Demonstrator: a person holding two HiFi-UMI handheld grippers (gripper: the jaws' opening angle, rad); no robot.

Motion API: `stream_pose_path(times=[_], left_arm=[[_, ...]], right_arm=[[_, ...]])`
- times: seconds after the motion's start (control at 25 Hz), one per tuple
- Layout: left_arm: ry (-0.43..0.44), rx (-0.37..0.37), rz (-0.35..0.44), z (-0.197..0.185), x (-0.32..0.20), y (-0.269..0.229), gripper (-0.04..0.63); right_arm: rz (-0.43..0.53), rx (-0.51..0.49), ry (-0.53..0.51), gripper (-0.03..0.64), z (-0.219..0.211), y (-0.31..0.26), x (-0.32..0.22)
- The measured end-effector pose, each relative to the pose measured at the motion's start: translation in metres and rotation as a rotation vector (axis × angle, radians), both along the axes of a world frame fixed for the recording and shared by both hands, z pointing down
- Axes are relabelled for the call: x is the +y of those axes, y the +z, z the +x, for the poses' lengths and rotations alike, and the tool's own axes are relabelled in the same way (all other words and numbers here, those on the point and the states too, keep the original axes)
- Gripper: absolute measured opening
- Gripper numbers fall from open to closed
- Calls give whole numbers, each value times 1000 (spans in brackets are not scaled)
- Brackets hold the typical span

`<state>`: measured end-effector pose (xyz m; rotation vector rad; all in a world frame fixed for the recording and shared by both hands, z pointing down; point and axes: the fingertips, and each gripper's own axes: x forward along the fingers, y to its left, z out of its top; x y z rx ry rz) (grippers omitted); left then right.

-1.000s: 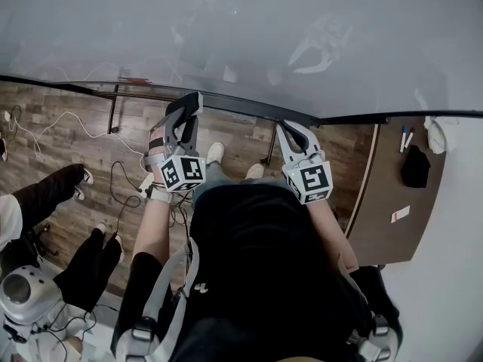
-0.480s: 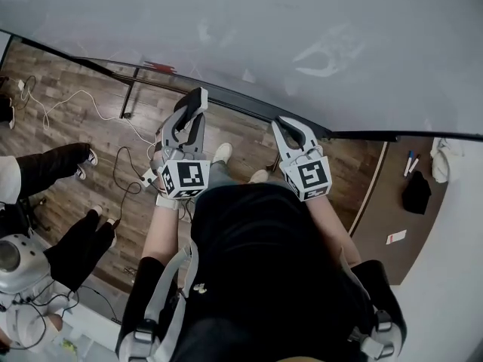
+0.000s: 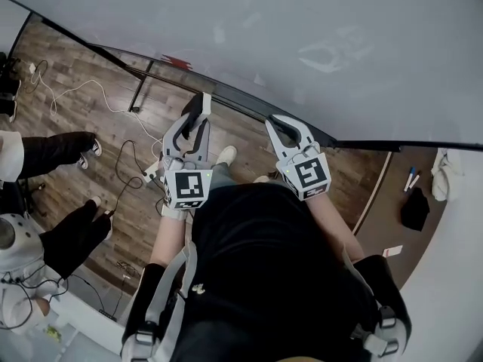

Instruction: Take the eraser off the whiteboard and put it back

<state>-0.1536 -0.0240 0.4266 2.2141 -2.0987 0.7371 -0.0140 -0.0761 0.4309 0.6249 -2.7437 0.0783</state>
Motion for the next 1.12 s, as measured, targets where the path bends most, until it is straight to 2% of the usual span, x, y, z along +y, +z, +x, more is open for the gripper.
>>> stream_pose_path(times=[0.52, 0.84, 1.12], left_arm=[[-65, 44, 39, -20, 20, -17, 140], [-60, 36, 36, -22, 17, -15, 140], [-8, 27, 21, -25, 4, -9, 140]], right_arm=[[11, -1, -101, 28, -29, -11, 15], [5, 7, -89, 28, -27, -9, 15], [-5, 20, -35, 28, -22, -7, 9]])
